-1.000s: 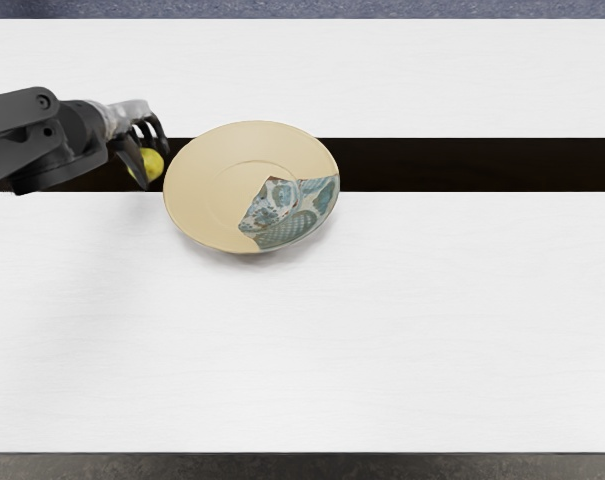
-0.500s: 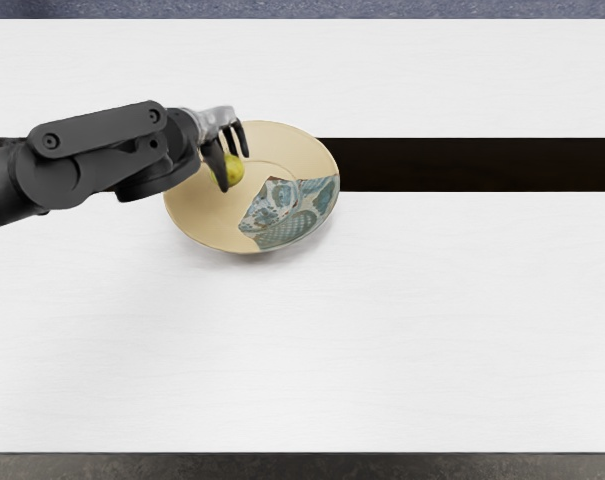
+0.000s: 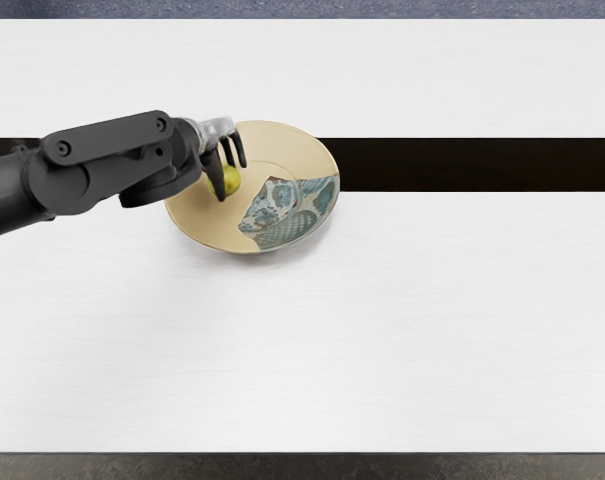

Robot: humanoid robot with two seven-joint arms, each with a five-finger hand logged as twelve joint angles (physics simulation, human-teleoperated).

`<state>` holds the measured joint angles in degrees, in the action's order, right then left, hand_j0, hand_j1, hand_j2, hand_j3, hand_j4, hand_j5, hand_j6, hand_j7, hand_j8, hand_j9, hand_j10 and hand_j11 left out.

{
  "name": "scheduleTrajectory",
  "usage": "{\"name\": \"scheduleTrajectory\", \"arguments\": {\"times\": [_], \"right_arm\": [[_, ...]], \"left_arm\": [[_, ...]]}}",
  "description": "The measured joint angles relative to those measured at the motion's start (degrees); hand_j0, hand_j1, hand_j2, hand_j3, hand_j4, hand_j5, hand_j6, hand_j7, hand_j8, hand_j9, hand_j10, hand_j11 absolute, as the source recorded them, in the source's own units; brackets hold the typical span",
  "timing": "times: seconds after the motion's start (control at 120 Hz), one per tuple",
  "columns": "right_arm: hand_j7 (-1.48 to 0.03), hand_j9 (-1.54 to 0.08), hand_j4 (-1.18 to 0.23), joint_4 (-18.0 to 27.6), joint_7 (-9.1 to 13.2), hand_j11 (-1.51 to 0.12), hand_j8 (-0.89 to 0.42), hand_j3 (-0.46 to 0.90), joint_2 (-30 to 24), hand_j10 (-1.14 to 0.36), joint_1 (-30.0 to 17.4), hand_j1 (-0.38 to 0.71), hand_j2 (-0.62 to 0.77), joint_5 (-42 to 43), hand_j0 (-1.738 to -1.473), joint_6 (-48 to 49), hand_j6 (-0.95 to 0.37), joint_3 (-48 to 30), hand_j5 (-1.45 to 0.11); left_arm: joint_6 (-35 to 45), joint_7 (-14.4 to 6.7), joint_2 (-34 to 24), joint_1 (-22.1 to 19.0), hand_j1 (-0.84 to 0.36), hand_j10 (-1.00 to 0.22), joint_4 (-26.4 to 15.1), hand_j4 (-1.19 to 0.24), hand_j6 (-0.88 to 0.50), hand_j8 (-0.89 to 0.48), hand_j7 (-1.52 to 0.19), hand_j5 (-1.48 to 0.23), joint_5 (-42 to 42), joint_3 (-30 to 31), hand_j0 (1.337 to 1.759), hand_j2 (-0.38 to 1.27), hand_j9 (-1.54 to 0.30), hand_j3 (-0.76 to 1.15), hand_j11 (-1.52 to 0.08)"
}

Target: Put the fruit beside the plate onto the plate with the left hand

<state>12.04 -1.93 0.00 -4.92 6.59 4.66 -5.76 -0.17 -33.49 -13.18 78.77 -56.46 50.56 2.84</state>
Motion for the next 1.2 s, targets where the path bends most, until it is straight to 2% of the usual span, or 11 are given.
{"name": "scheduleTrajectory", "arguments": {"times": [0.1,0.175,0.258,0.375,0.733,0.942,1.033,1.2], "right_arm": [[-0.04,-0.04,-0.03,0.0,0.0,-0.04,-0.03,0.0,0.0,-0.03,0.0,-0.31,-0.01,0.0,-1.658,0.0,-0.03,0.0,-0.04],[-0.04,-0.04,-0.03,0.0,0.0,-0.04,-0.03,0.0,0.0,-0.03,0.0,-0.31,-0.01,0.0,-1.658,0.0,-0.03,0.0,-0.04],[-0.04,-0.04,-0.03,0.0,0.0,-0.04,-0.03,0.0,0.0,-0.03,-0.1,-0.31,-0.01,0.0,-1.658,0.0,-0.03,0.0,-0.04],[-0.04,-0.04,-0.03,0.0,0.0,-0.04,-0.03,0.0,0.0,-0.03,0.0,-0.31,-0.01,0.0,-1.658,0.0,-0.03,0.0,-0.04],[-0.04,-0.04,-0.03,0.0,0.0,-0.04,-0.03,0.0,0.0,-0.03,0.0,-0.31,-0.01,0.0,-1.658,0.0,-0.03,0.0,-0.04],[-0.04,-0.04,-0.03,0.0,0.0,-0.04,-0.03,0.0,0.0,-0.03,0.0,-0.31,-0.01,0.0,-1.658,0.0,-0.03,0.0,-0.04],[-0.04,-0.04,-0.03,0.0,0.0,-0.04,-0.03,0.0,0.0,-0.03,0.0,-0.31,-0.01,0.0,-1.658,0.0,-0.03,0.0,-0.04],[-0.04,-0.04,-0.03,0.1,0.0,-0.04,-0.03,0.0,0.0,-0.03,0.0,-0.31,-0.01,0.0,-1.658,0.0,-0.03,0.0,-0.04]], "left_arm": [[-0.1,0.2,1.0,-0.1,-0.07,-0.39,0.0,-0.39,-0.34,-0.34,-0.52,-0.52,-0.1,-0.4,1.658,0.26,-0.51,0.0,-0.51],[-0.3,0.3,0.9,0.0,0.06,-0.27,0.0,-0.27,-0.24,-0.24,-0.36,-0.36,-0.1,-0.7,1.658,0.18,-0.36,0.0,-0.36],[-0.4,0.3,-0.7,-0.1,0.16,-0.18,0.0,-0.18,-0.16,-0.16,-0.24,-0.24,-1.7,-1.5,1.658,0.12,-0.24,0.0,-0.24],[-0.7,0.3,-4.2,0.0,0.24,-0.1,0.0,-0.1,-0.09,-0.09,-0.13,-0.14,-9.4,-2.6,1.658,0.07,-0.13,0.0,-0.13],[-15.6,0.2,-16.4,-0.2,0.33,-0.02,0.7,-0.02,-0.02,-0.02,-0.02,-0.02,-28.8,-6.3,1.658,0.01,-0.02,0.0,-0.02],[-30.5,0.2,-23.1,-0.3,0.34,-0.01,5.6,-0.01,-0.01,-0.01,-0.01,-0.01,-39.8,-7.2,1.658,0.0,-0.01,0.0,-0.01],[-33.1,0.2,-26.4,-1.2,0.35,-0.01,7.3,-0.01,-0.01,-0.01,-0.01,-0.01,-42.8,-7.5,1.658,0.0,-0.01,0.0,-0.01],[-34.5,0.1,-28.7,-1.4,0.35,0.0,8.3,0.0,0.0,0.0,0.0,0.0,-45.3,-7.7,1.658,0.0,0.0,0.0,0.0]]}}
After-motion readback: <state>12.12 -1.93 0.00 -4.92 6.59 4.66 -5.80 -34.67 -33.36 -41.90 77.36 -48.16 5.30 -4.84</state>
